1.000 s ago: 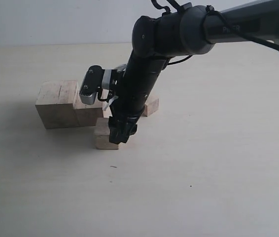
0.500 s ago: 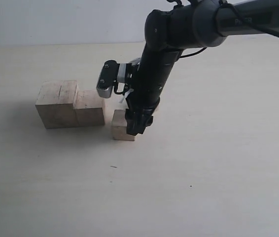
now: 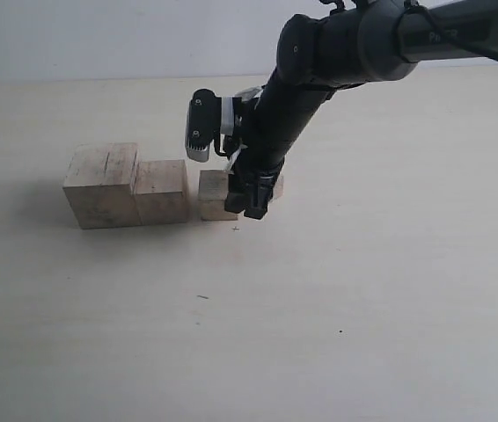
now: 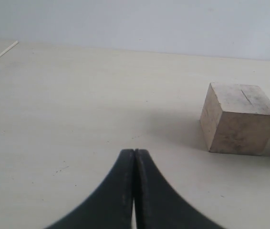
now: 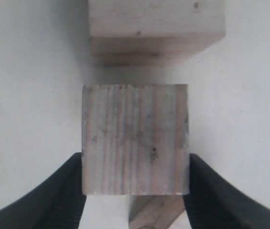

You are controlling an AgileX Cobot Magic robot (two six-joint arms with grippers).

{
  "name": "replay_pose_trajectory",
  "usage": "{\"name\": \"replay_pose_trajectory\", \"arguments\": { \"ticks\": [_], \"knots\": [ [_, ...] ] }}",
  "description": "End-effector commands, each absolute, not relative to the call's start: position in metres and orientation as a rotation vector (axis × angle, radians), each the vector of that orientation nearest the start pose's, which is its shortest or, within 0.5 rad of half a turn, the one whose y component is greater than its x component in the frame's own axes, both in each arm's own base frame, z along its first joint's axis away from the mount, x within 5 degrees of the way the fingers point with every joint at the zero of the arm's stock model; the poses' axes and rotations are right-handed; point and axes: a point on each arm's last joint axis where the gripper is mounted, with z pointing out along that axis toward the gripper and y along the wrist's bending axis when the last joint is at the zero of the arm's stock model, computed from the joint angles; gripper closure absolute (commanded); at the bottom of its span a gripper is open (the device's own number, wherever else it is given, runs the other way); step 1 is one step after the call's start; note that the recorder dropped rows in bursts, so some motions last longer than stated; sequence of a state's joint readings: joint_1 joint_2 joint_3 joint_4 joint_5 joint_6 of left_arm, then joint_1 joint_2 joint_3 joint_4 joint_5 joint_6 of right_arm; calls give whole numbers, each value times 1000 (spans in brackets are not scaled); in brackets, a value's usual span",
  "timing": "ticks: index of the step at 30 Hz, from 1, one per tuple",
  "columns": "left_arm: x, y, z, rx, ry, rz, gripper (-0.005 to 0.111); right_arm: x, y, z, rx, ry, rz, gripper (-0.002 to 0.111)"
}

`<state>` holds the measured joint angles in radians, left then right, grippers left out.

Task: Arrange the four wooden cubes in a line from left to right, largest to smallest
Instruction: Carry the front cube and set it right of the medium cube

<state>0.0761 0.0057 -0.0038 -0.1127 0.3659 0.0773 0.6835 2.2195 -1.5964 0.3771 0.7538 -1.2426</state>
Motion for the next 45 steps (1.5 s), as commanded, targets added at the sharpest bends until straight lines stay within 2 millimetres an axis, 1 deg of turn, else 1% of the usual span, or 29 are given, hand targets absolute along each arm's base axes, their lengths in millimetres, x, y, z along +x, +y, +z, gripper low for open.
{"name": "replay_pose_trajectory", "arguments": {
  "ticks": [1, 3, 7, 10, 21, 28, 30, 32, 34, 35, 36, 37, 38, 39, 41, 43, 45],
  "knots": [
    [53, 0, 181, -66, 1835, -9, 107, 345, 314, 124, -2081, 1841, 314, 108],
    [53, 0, 181, -66, 1835, -9, 107, 345, 317, 123, -2108, 1837, 329, 108],
    [53, 0, 181, -66, 1835, -9, 107, 344, 318, 120, -2173, 1800, 330, 108],
    [53, 0, 181, -66, 1835, -9, 107, 344, 318, 118, -2187, 1790, 332, 108],
    [53, 0, 181, -66, 1835, -9, 107, 341, 319, 118, -2179, 1807, 378, 108],
    [53, 0, 181, -66, 1835, -9, 107, 341, 318, 118, -2186, 1807, 377, 108],
    [53, 0, 181, -66, 1835, -9, 107, 341, 318, 118, -2190, 1805, 372, 106],
    [53, 0, 181, -66, 1835, -9, 107, 341, 318, 118, -2192, 1805, 373, 101],
    [53, 0, 181, -66, 1835, -9, 107, 341, 318, 118, -2192, 1805, 373, 92],
    [53, 0, 181, -66, 1835, -9, 107, 341, 318, 118, -2192, 1805, 373, 80],
    [53, 0, 181, -66, 1835, -9, 107, 341, 318, 118, -2192, 1805, 373, 76],
    [53, 0, 181, -66, 1835, -9, 107, 341, 318, 118, -2190, 1806, 375, 63],
    [53, 0, 181, -66, 1835, -9, 107, 341, 318, 118, -2190, 1806, 375, 59],
    [53, 0, 181, -66, 1835, -9, 107, 341, 319, 118, -2185, 1807, 378, 49],
    [53, 0, 181, -66, 1835, -9, 107, 342, 319, 118, -2174, 1806, 376, 39],
    [53, 0, 181, -66, 1835, -9, 107, 343, 320, 118, -2155, 1800, 364, 33],
    [53, 0, 181, -66, 1835, -9, 107, 344, 320, 120, -2147, 1795, 357, 31]
  ]
}}
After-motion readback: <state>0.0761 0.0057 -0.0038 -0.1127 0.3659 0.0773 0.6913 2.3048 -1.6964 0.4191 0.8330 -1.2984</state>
